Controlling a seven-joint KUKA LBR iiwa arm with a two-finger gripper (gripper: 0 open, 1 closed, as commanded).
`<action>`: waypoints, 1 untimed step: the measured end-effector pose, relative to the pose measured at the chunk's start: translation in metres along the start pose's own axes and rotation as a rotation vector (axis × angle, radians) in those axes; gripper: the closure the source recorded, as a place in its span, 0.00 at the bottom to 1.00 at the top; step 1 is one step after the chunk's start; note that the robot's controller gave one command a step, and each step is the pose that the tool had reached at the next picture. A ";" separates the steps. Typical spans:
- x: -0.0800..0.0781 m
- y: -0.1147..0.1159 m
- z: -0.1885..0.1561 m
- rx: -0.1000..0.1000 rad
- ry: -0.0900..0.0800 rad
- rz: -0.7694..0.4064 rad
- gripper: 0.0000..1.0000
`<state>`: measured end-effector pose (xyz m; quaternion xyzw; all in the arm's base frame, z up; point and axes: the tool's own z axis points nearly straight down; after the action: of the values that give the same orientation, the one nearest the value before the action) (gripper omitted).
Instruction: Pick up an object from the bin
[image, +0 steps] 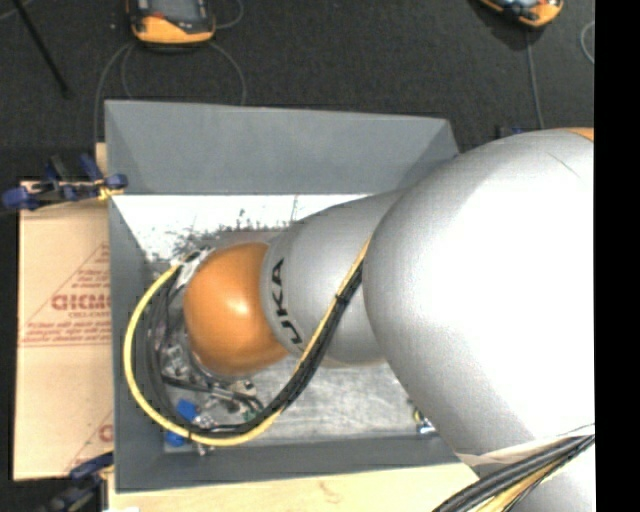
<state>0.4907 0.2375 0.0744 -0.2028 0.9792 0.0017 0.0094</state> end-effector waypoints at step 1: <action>0.007 0.001 -0.002 0.007 -0.013 -0.251 0.00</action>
Offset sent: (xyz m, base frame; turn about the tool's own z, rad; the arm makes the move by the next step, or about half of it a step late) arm -0.0181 0.0001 -0.0044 -0.2591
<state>0.4841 0.2359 0.0767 -0.3235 0.9461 -0.0015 0.0165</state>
